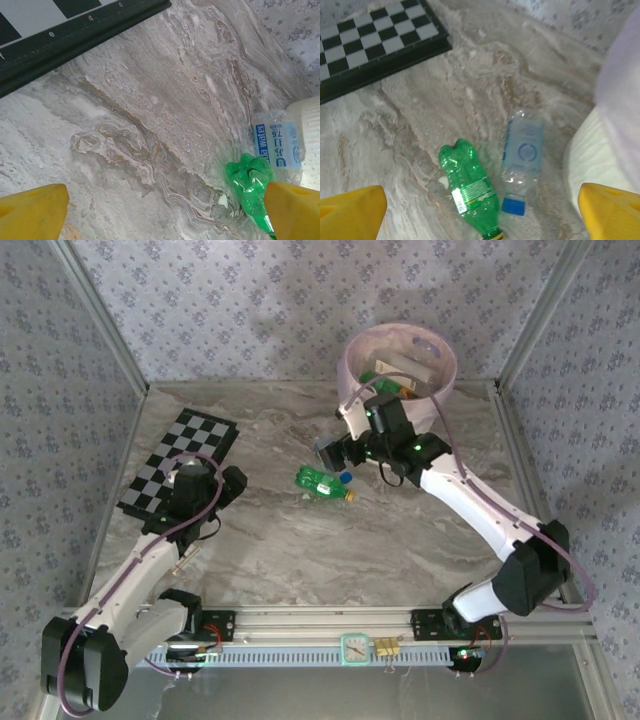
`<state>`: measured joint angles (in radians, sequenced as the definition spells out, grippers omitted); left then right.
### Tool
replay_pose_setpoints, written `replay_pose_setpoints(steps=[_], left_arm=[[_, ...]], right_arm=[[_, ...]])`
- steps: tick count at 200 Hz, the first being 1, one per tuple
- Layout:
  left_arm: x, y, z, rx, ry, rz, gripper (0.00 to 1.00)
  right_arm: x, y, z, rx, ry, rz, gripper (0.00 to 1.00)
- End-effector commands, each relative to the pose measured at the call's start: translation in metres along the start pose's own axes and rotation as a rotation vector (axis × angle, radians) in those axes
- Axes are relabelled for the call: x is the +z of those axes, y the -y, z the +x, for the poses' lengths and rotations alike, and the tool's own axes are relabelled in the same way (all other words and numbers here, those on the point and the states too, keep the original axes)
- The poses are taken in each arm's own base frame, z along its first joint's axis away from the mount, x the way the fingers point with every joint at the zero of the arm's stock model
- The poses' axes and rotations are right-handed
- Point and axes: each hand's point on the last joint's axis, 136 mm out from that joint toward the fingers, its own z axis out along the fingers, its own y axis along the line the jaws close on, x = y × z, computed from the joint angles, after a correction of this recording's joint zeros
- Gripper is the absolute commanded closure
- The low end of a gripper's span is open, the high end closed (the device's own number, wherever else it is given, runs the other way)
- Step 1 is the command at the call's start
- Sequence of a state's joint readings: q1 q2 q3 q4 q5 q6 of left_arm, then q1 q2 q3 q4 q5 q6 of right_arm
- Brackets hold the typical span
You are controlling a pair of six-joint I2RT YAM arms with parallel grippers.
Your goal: Put the plastic bottles in the bin
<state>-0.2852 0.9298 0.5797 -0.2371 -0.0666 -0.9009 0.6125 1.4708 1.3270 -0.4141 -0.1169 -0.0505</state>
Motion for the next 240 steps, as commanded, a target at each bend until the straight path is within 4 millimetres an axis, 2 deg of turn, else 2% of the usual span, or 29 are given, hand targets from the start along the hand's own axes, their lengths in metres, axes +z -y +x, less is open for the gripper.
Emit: replay_pose_setpoints(steps=[1, 47, 59, 83, 121, 160, 192, 240], left_arm=[[-0.002, -0.006, -0.006, 0.002, 0.015, -0.017, 0.0], [-0.001, -0.016, -0.008, -0.029, 0.003, -0.03, 0.0], [-0.002, -0.017, -0.008, -0.032, 0.003, -0.032, 0.0], [-0.004, -0.02, -0.008, -0.037, 0.007, -0.034, 0.0], [-0.006, -0.022, -0.007, -0.044, 0.008, -0.035, 0.0], [-0.009, -0.022, -0.008, -0.042, 0.011, -0.032, 0.0], [-0.01, -0.022, -0.008, -0.05, 0.014, -0.03, 0.0], [-0.01, -0.02, -0.008, -0.055, 0.013, -0.023, 0.0]], right_arm=[[0.021, -0.014, 0.015, 0.027, -0.055, -0.045, 0.0], [0.069, -0.033, 0.058, -0.084, -0.305, -0.053, 0.0], [0.08, -0.039, 0.07, -0.124, -0.387, -0.06, 0.03], [0.103, -0.041, 0.091, -0.202, -0.525, -0.017, 0.07], [0.124, -0.036, 0.115, -0.386, -0.692, 0.096, 0.09], [0.136, -0.032, 0.138, -0.485, -0.8, 0.14, 0.11], [0.14, -0.035, 0.146, -0.49, -0.8, 0.125, 0.13], [0.14, -0.036, 0.154, -0.491, -0.815, 0.112, 0.25]])
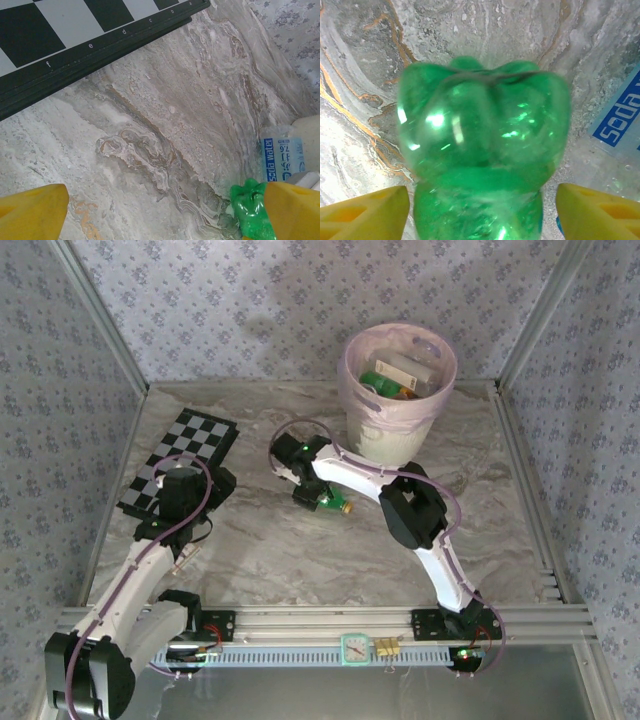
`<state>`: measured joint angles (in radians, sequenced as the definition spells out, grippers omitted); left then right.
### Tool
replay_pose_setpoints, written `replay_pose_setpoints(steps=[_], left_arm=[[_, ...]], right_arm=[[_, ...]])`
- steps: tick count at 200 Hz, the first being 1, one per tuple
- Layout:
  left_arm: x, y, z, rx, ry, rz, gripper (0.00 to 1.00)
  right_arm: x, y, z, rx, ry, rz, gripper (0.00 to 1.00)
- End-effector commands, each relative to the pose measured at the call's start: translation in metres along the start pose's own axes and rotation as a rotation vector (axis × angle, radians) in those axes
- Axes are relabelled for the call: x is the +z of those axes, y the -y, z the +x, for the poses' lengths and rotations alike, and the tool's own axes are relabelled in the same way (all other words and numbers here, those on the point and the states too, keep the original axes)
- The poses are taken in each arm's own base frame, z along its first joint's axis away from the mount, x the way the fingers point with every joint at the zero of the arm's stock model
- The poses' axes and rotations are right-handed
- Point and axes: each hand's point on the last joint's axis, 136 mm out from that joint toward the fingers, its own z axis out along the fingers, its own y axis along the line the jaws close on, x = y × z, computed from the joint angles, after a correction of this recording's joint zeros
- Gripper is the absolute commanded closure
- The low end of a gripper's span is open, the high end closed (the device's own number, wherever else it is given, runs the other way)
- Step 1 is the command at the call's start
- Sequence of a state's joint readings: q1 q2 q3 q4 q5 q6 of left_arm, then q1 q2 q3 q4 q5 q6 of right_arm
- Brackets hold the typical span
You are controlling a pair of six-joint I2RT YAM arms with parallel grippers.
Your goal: Put the plastic bottles in the bin
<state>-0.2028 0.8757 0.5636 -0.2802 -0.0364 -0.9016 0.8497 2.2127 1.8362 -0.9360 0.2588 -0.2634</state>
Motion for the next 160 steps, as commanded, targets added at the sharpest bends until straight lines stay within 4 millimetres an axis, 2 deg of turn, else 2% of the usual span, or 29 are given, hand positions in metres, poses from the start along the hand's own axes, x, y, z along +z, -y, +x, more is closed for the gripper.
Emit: replay_pose_setpoints(steps=[1, 55, 92, 117, 160], left_arm=[[-0.002, -0.002, 0.002, -0.003, -0.01, 0.004, 0.0], [-0.003, -0.002, 0.002, -0.008, -0.01, 0.009, 0.0], [-0.005, -0.003, 0.002, -0.006, -0.006, 0.006, 0.0], [-0.005, -0.004, 0.003, -0.009, -0.006, 0.005, 0.0], [-0.005, -0.003, 0.002, -0.007, -0.004, 0.006, 0.0]], right_arm=[[0.005, -0.004, 0.011, -0.031, -0.046, 0.0, 0.25], [0.01, -0.01, 0.012, -0.037, -0.051, -0.027, 0.28], [0.01, -0.012, 0.012, -0.042, -0.052, -0.029, 0.43], [0.005, -0.012, 0.01, -0.039, -0.036, -0.035, 0.51], [-0.013, -0.008, 0.001, -0.025, 0.027, -0.04, 0.54]])
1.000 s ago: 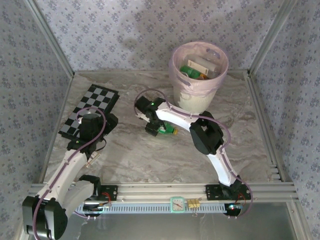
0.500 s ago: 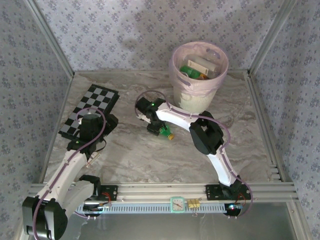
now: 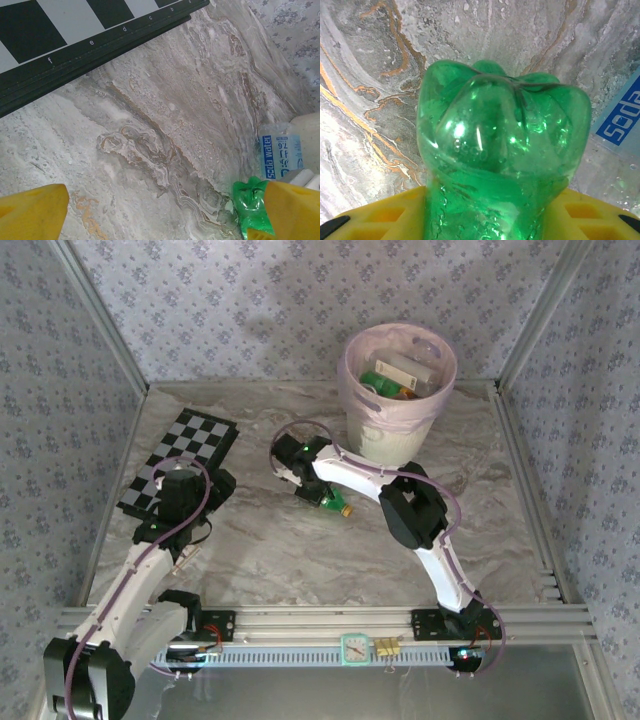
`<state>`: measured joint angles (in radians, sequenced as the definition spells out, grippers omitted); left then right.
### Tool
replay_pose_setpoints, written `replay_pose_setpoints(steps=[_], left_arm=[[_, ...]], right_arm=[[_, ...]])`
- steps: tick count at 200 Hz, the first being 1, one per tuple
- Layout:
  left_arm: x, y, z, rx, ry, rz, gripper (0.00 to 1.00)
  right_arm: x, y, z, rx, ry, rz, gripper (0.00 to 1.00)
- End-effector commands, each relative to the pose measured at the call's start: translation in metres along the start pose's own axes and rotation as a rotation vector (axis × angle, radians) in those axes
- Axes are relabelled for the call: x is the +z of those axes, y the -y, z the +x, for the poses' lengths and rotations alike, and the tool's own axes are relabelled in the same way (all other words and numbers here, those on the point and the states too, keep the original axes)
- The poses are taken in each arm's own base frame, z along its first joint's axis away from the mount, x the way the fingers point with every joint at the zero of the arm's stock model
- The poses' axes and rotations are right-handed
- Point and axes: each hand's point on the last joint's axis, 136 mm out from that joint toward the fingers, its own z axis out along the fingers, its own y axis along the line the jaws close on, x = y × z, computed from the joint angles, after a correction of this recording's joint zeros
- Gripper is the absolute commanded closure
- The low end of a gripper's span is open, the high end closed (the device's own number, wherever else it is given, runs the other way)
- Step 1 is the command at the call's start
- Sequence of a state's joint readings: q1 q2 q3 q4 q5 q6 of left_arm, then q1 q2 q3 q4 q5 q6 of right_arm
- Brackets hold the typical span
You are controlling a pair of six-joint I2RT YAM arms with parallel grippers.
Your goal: Put the plastic bottles in the bin
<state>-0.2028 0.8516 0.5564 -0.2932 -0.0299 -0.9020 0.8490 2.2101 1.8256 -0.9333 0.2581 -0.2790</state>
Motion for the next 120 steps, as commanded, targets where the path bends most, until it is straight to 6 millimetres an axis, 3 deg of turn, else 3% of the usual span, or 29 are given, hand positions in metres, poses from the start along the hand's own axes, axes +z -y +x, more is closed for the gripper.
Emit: replay_pose_setpoints(steps=[1, 47, 89, 120], left_arm=[[-0.002, -0.003, 0.0, -0.006, -0.001, -0.002, 0.0], [0.002, -0.002, 0.0, -0.008, 0.001, -0.001, 0.0], [0.007, 0.001, 0.001, -0.005, -0.013, 0.008, 0.0], [0.01, 0.006, 0.005, 0.007, -0.034, 0.036, 0.0]], right_arm=[[-0.015, -0.007, -0.001, -0.007, 0.035, -0.039, 0.54], [-0.068, -0.002, -0.019, 0.023, 0.202, -0.091, 0.54], [-0.148, 0.012, -0.039, 0.076, 0.463, -0.2, 0.53], [-0.203, 0.03, -0.04, 0.14, 0.639, -0.294, 0.52]])
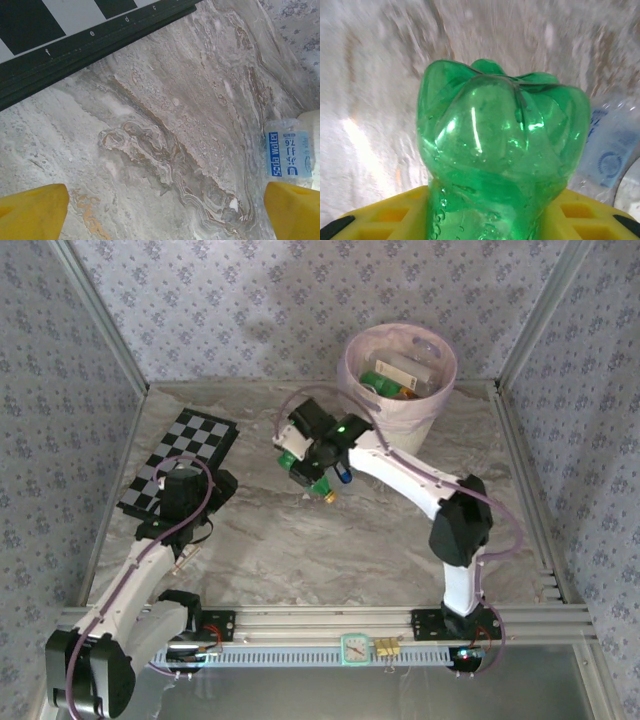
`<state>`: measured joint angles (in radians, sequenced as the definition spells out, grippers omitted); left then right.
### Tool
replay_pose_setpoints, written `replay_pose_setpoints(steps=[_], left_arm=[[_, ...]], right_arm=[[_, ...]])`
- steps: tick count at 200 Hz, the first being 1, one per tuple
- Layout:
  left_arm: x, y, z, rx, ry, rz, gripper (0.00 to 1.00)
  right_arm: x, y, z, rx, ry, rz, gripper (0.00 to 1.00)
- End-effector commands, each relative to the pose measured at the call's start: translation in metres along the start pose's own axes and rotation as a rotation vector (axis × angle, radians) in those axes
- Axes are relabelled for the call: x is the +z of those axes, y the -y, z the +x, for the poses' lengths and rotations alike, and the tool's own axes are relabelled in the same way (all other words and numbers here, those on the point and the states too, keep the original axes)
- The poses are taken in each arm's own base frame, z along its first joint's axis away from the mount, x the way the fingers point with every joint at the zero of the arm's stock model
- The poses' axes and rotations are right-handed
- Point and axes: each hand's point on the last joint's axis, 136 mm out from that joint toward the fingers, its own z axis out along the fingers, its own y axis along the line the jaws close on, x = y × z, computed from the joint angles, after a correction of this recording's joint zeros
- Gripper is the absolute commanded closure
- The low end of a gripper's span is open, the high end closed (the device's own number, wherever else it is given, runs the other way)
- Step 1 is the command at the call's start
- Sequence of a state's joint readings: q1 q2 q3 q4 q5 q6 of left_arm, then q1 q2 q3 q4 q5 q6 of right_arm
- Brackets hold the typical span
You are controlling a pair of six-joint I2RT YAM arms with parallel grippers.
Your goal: Put the plastic bottles in the bin
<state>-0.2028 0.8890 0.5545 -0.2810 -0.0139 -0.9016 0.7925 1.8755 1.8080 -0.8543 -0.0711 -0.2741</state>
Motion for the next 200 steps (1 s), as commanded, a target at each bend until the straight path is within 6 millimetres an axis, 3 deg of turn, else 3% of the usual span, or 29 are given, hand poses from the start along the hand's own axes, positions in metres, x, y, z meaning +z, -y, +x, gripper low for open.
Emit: replay_pose_setpoints(steps=[1, 37, 63, 98, 140, 163, 200], left_arm=[[0.002, 0.009, -0.001, 0.008, -0.005, 0.05, 0.0], [0.005, 0.029, 0.007, 0.046, -0.058, 0.157, 0.0], [0.006, 0.045, 0.01, 0.064, -0.086, 0.235, 0.0], [0.007, 0.059, 0.017, 0.097, -0.105, 0.277, 0.0], [0.013, 0.059, 0.027, 0.11, -0.136, 0.261, 0.0], [0.014, 0.057, 0.03, 0.109, -0.141, 0.25, 0.0], [0.011, 0.054, 0.031, 0.112, -0.139, 0.238, 0.0]], right_arm=[[-0.048, 0.0, -0.033, 0.056, 0.184, -0.106, 0.52], [-0.111, 0.012, -0.048, 0.104, 0.354, -0.182, 0.52], [-0.154, 0.035, -0.053, 0.176, 0.476, -0.167, 0.5], [-0.211, 0.087, -0.05, 0.254, 0.613, -0.035, 0.48], [-0.271, 0.161, -0.048, 0.359, 0.766, 0.157, 0.46], [-0.283, 0.207, -0.04, 0.42, 0.793, 0.309, 0.45], [-0.263, 0.267, -0.022, 0.518, 0.704, 0.454, 0.44]])
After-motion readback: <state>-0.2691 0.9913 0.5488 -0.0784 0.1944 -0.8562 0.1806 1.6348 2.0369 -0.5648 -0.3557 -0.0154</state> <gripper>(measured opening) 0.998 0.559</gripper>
